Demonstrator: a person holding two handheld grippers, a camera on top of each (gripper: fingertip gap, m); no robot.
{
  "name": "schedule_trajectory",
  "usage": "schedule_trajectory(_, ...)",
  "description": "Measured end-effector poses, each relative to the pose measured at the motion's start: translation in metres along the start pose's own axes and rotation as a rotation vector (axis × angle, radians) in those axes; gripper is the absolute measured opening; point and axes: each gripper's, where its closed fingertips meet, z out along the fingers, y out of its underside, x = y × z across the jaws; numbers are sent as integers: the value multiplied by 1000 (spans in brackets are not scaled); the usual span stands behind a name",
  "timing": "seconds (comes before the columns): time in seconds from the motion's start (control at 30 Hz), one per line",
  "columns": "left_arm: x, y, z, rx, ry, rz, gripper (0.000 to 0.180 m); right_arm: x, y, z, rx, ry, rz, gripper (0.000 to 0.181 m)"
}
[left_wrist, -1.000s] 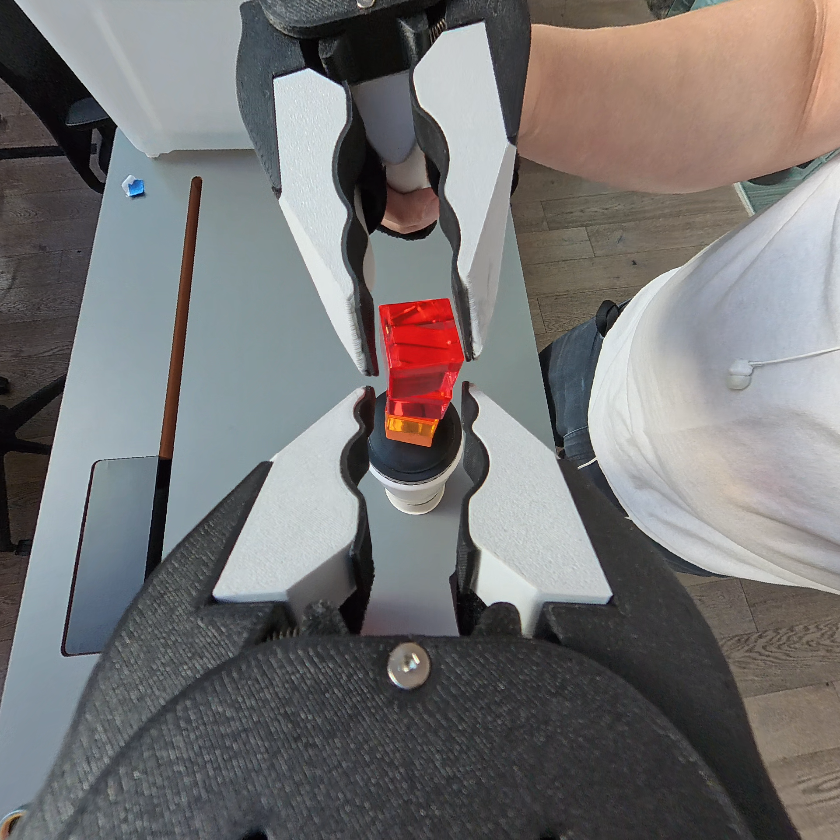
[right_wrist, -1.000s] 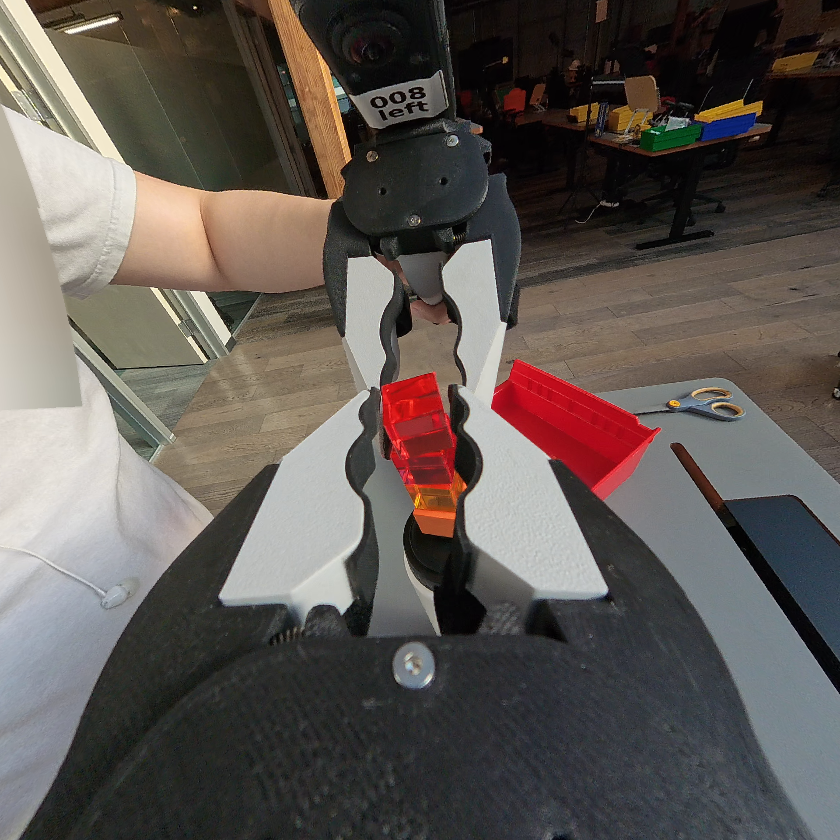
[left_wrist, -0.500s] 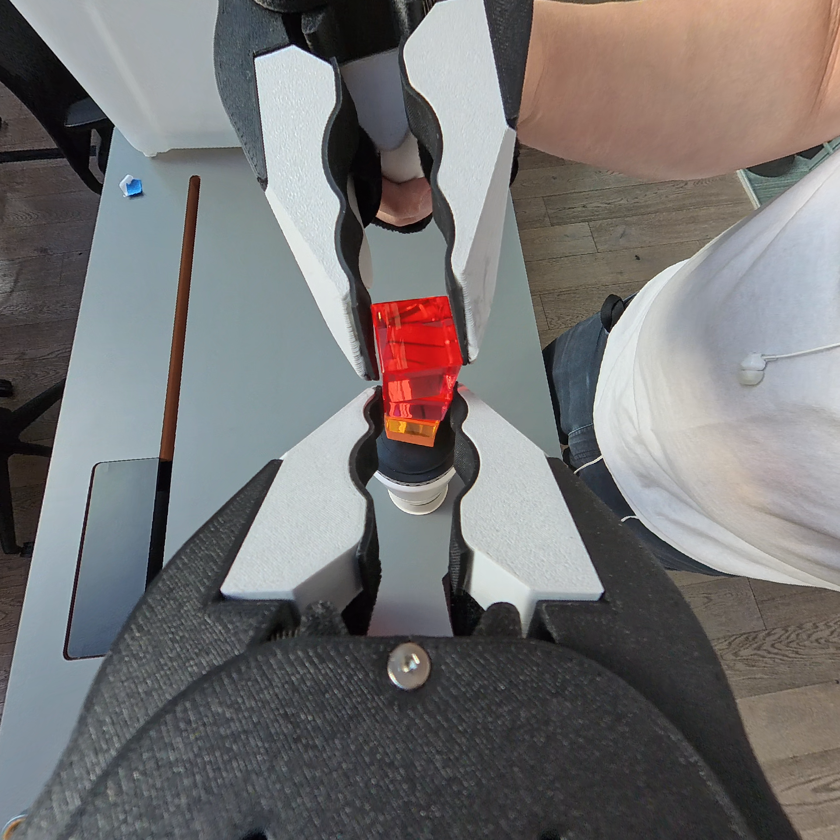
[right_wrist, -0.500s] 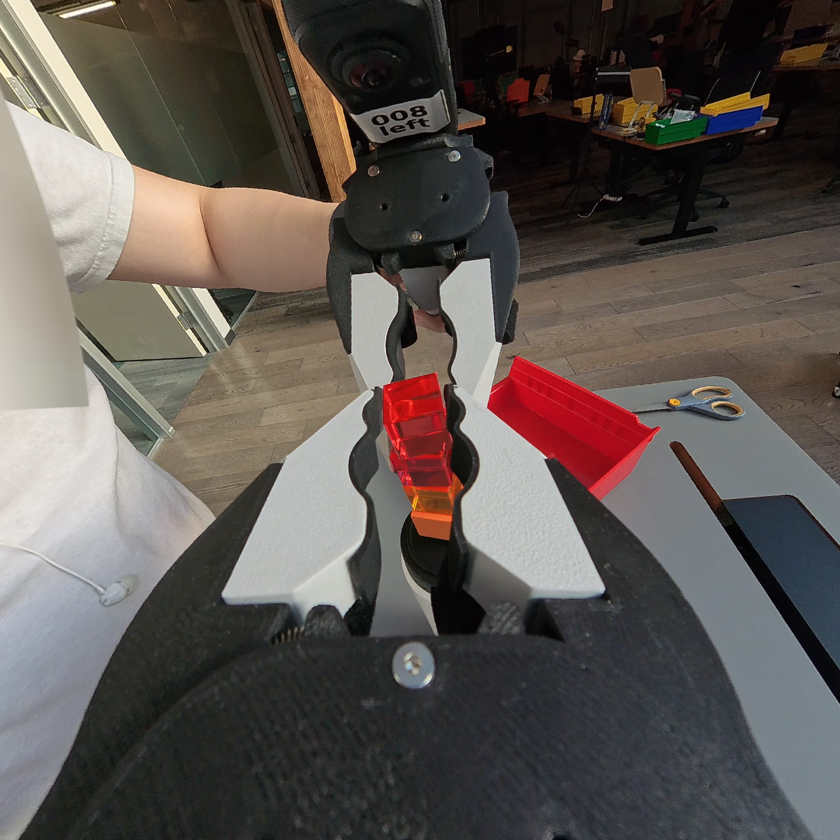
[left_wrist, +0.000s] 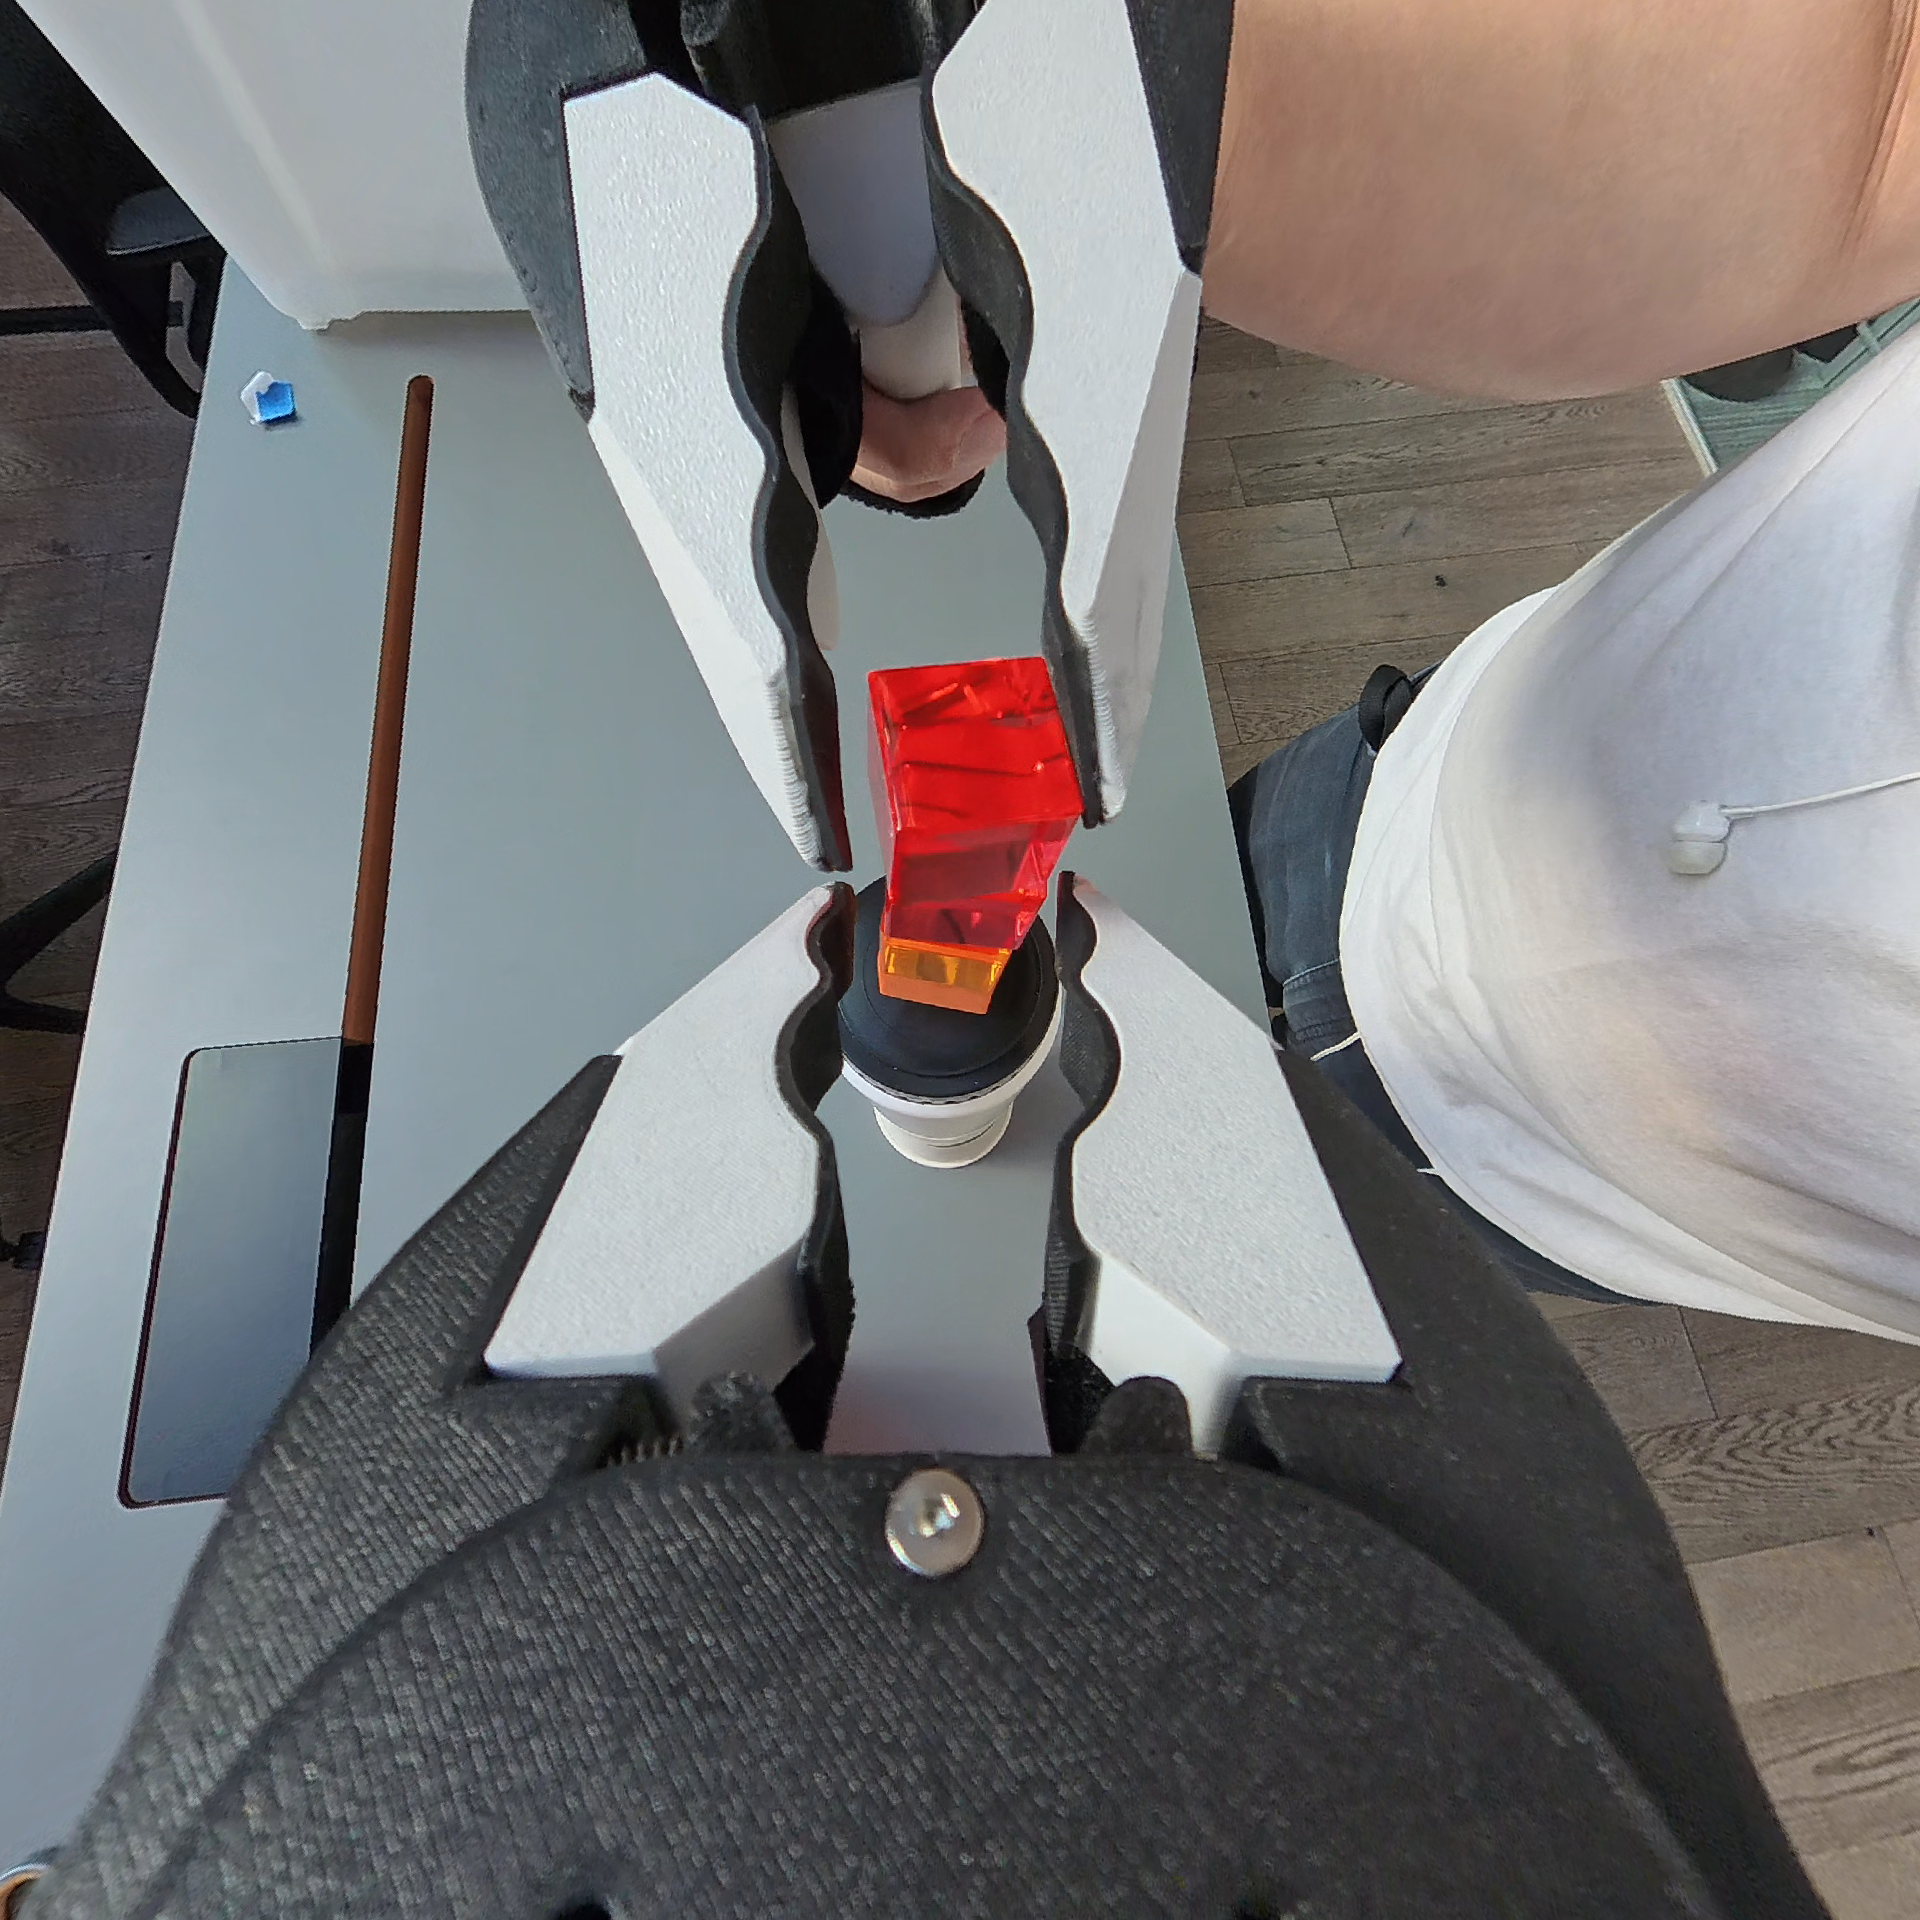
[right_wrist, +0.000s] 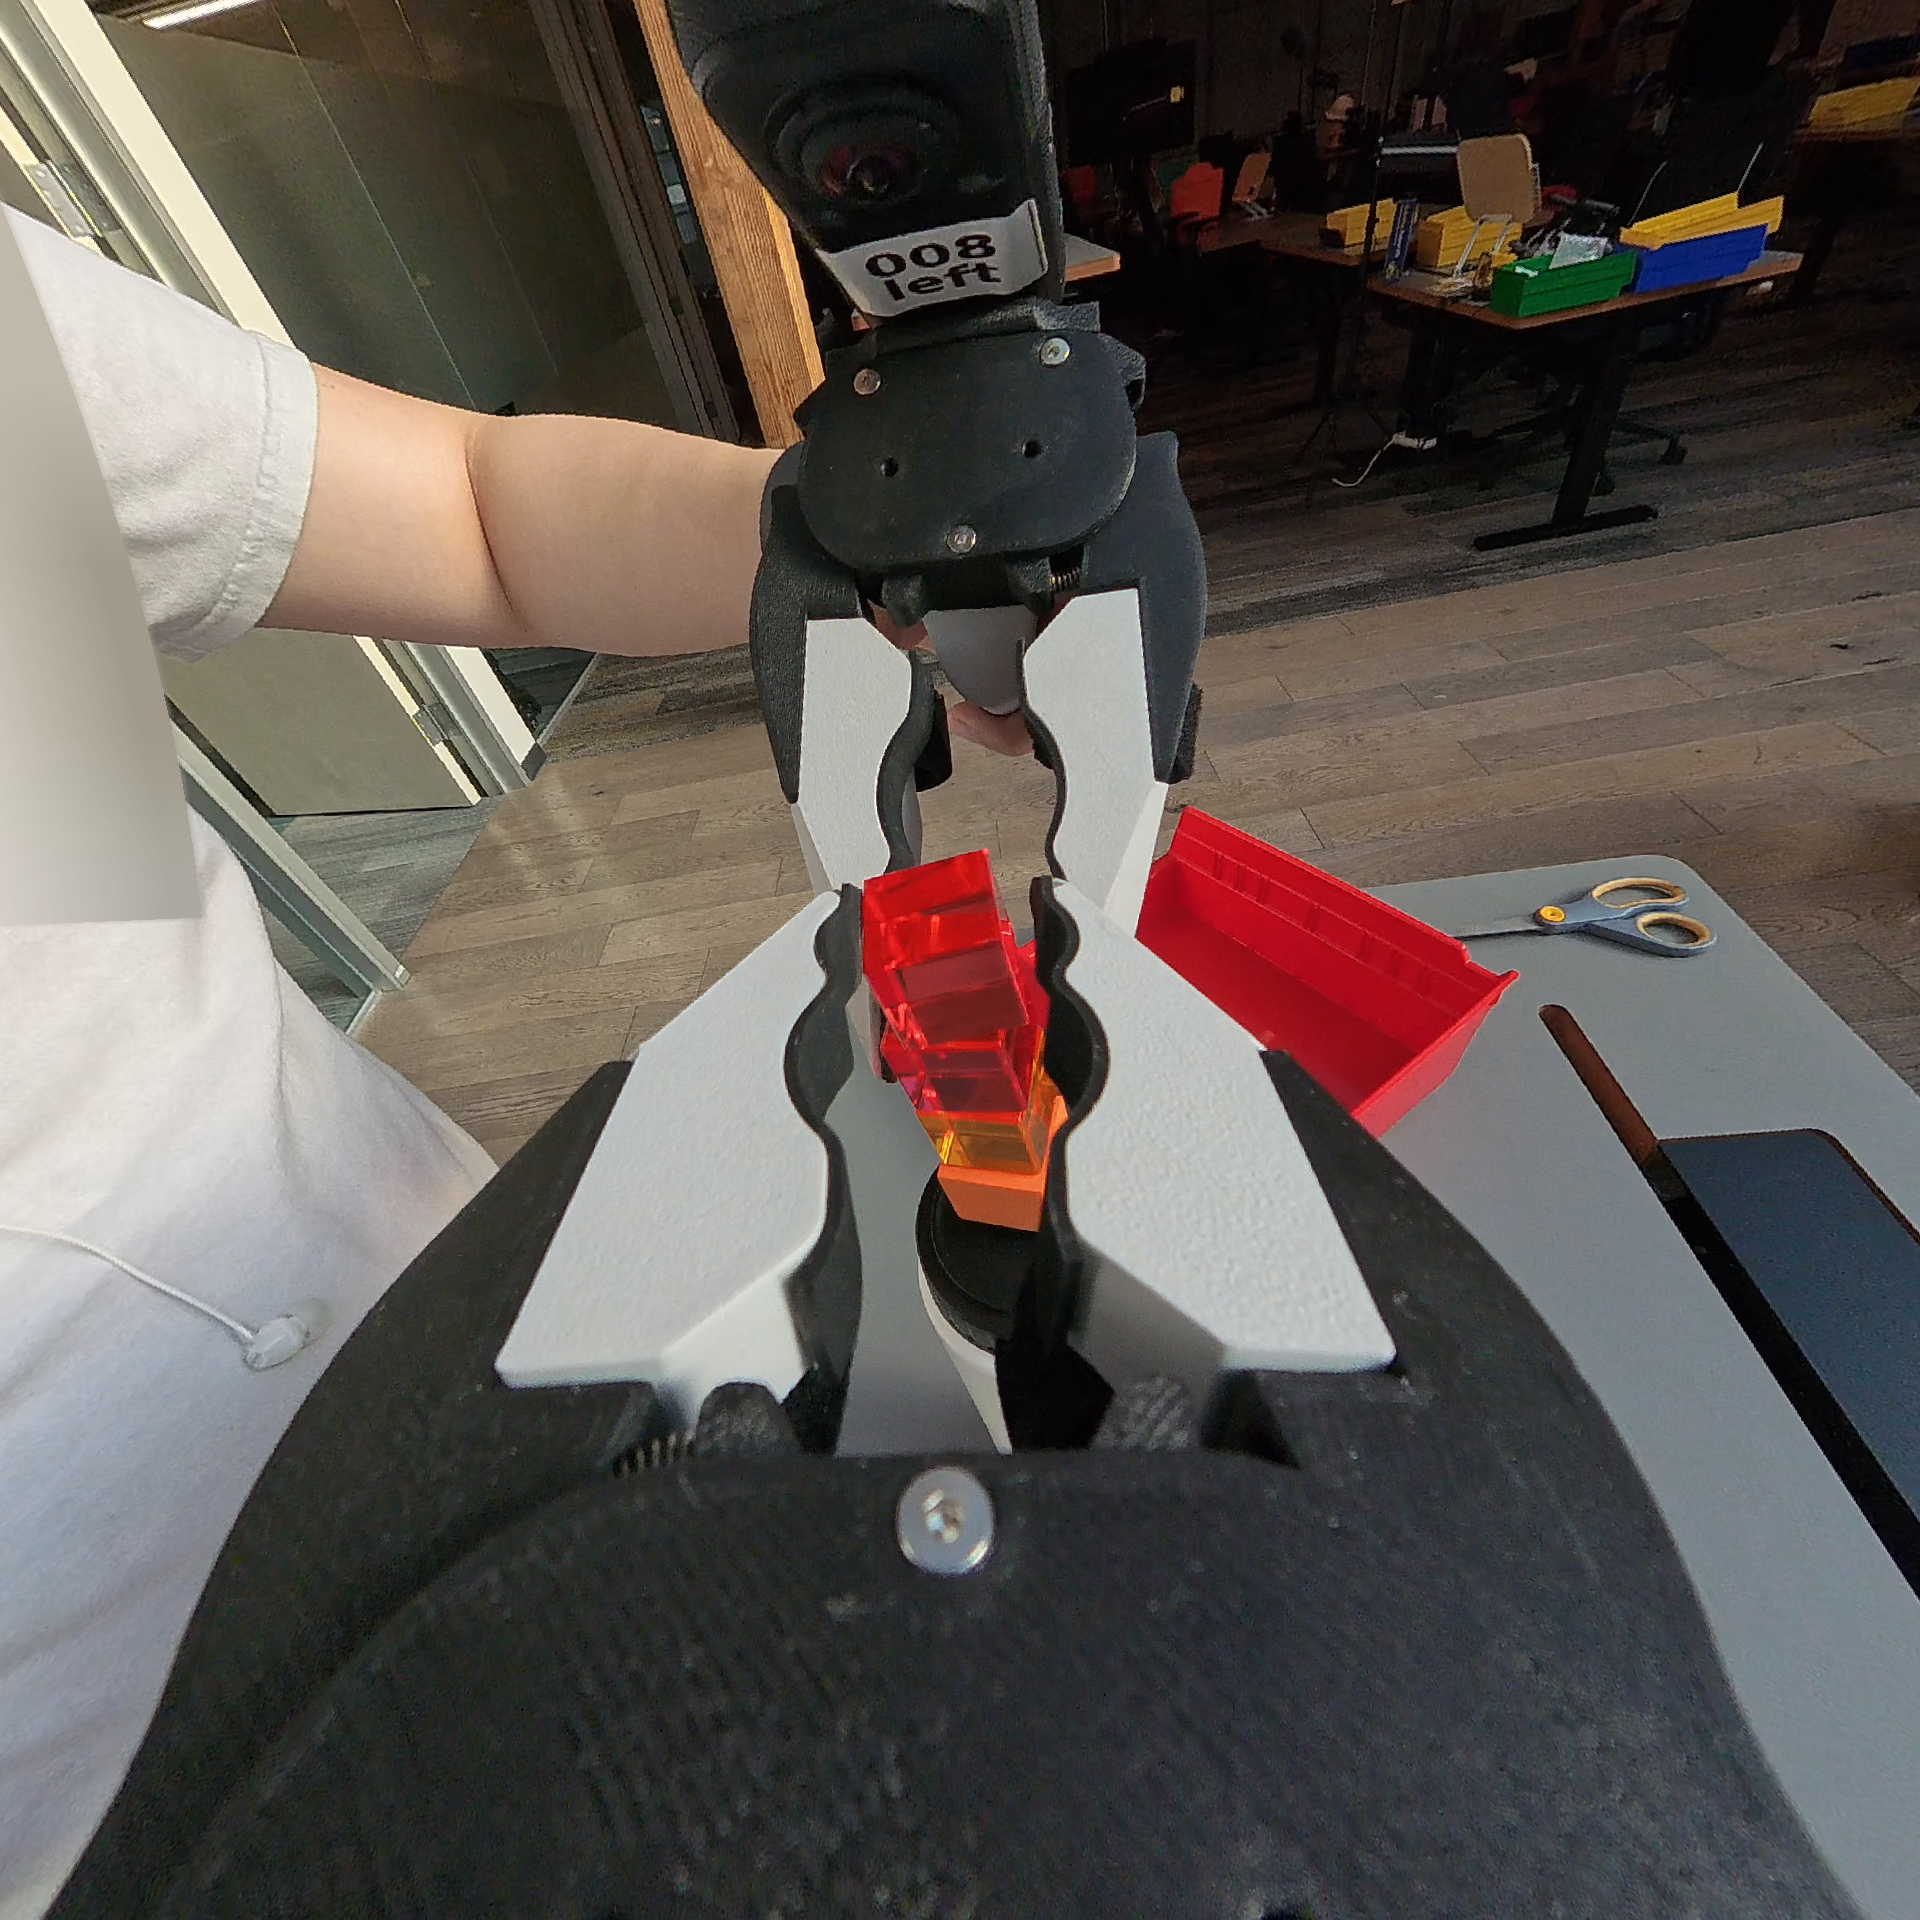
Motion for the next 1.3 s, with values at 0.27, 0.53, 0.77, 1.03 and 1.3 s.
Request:
schedule_trajectory(0.27, 1, 0, -1, 4, 6, -5, 39, -1, 1, 1, -3, -6, -3, 35)
schedule_trajectory(0.53, 1, -1, -4, 12, 1, -16, 43, 0, -1, 0, 12, 9, -3, 41)
schedule_trajectory(0.77, 0, -5, -7, 28, -11, -21, 42, 0, -2, 0, 21, 18, 4, 41)
schedule_trajectory(1.03, -1, -6, -8, 32, -14, -17, 33, -1, -4, 0, 30, 8, 7, 30)
schedule_trajectory(1.3, -1, -6, -5, 19, -13, -16, 34, 1, -6, -2, 43, 13, 15, 30)
